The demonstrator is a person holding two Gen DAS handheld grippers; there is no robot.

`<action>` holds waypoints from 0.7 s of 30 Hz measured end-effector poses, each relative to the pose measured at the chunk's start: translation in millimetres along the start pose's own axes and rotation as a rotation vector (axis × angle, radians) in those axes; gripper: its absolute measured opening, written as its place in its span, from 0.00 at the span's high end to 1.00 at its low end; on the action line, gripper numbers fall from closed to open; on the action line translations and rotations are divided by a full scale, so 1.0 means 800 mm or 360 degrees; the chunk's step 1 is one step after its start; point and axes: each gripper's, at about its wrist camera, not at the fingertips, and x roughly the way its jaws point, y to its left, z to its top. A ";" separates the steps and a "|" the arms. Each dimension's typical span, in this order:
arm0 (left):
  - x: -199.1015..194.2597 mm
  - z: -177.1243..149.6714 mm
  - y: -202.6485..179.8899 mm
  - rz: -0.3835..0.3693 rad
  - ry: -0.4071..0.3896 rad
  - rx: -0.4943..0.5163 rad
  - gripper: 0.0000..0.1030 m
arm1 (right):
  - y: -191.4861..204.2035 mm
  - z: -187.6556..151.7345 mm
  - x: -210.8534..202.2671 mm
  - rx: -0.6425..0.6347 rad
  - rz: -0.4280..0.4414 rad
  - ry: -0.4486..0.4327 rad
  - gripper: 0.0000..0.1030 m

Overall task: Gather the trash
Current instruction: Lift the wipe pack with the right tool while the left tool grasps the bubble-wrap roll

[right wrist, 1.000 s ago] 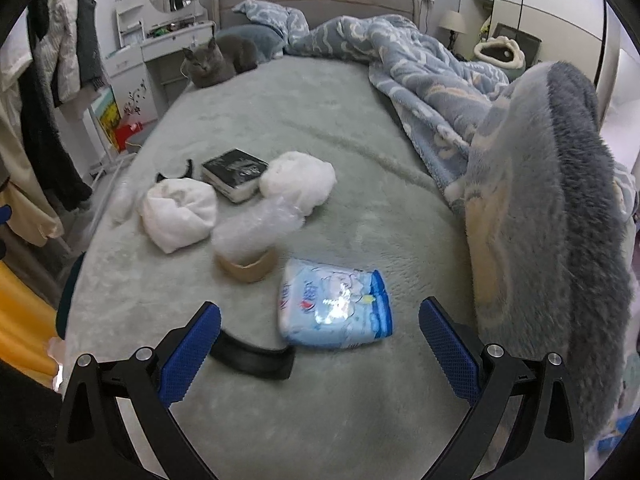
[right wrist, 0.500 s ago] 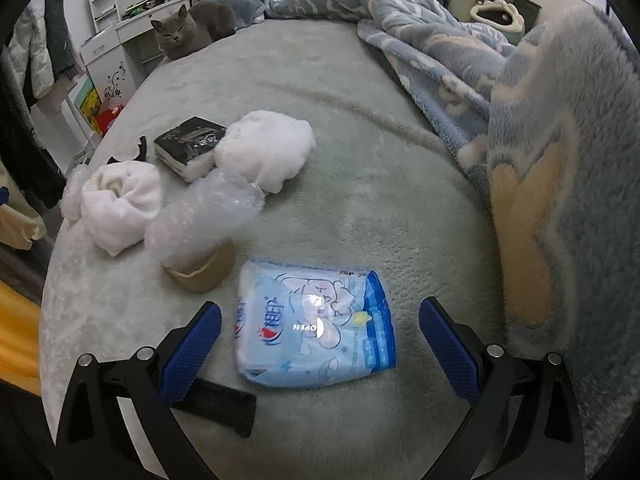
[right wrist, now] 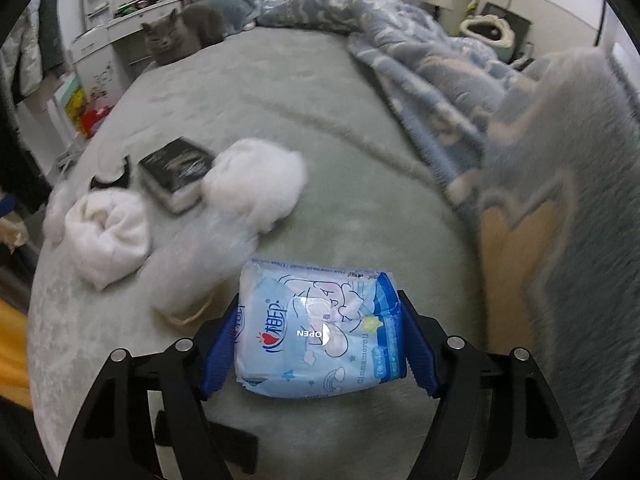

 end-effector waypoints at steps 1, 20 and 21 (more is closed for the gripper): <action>0.003 0.000 -0.003 -0.0007 0.0007 0.0010 0.05 | -0.004 0.003 -0.003 0.0021 -0.0005 -0.0015 0.29; 0.065 0.013 0.012 0.0061 0.0103 0.0003 0.11 | 0.009 0.078 -0.043 0.0060 0.0335 -0.0326 0.29; 0.069 0.014 0.015 0.0067 0.0108 -0.0013 0.13 | 0.013 0.080 -0.045 0.0059 0.0349 -0.0326 0.29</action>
